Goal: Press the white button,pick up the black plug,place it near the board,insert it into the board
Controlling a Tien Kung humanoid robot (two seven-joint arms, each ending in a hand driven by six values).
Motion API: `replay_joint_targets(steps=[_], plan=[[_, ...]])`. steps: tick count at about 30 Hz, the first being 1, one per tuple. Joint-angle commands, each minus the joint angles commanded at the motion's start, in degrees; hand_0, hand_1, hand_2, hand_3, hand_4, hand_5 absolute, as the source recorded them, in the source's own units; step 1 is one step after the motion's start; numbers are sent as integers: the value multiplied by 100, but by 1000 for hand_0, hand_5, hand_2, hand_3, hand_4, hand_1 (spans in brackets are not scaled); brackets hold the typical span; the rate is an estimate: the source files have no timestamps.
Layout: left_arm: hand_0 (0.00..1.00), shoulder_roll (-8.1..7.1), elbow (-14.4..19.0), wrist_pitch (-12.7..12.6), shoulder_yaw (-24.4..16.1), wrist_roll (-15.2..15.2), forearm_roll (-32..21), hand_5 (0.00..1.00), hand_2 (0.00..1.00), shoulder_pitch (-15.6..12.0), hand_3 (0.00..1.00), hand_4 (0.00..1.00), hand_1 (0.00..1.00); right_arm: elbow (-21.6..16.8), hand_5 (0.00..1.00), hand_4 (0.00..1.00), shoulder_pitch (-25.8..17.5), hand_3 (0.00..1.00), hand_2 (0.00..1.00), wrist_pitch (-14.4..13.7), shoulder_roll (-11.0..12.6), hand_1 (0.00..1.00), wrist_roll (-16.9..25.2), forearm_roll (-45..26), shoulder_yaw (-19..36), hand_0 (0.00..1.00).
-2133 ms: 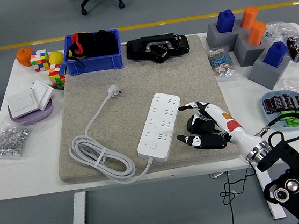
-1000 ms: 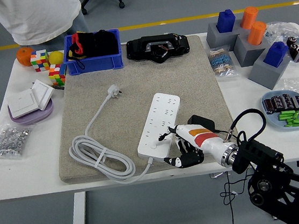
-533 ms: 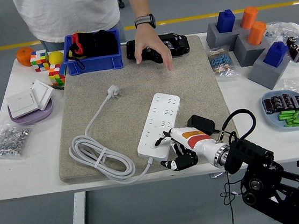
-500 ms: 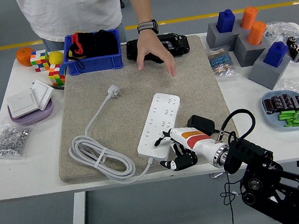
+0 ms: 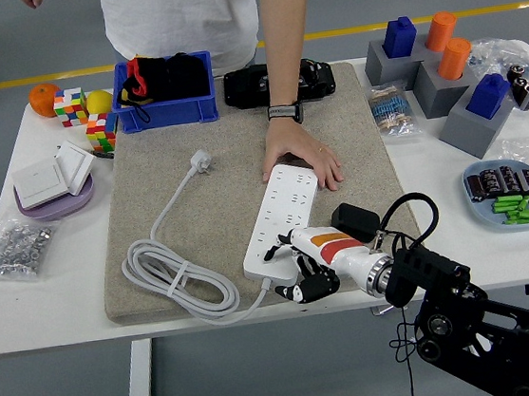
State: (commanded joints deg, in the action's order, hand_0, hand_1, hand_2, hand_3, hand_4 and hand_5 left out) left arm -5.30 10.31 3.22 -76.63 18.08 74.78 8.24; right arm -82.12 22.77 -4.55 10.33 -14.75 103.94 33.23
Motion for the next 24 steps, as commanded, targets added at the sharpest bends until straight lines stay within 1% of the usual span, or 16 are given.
replay_joint_targets(steps=[6,17,21,24], plan=[[708,0,0,3,15,0,-7,273,585,-3,683,666,666,115,234,773,-19,678,141,5,-26,75,7,92,26,84],[708,5,0,4,13,-4,0,274,585,-10,683,666,666,205,234,772,-64,677,139,5,-40,74,31,135,59,83],[708,9,0,4,-2,-1,16,273,584,-12,683,665,666,209,234,773,-71,678,139,7,-31,73,32,133,74,80],[708,10,0,3,-6,-3,13,273,586,-14,683,665,666,143,233,774,-84,677,138,12,-17,73,24,114,102,79]])
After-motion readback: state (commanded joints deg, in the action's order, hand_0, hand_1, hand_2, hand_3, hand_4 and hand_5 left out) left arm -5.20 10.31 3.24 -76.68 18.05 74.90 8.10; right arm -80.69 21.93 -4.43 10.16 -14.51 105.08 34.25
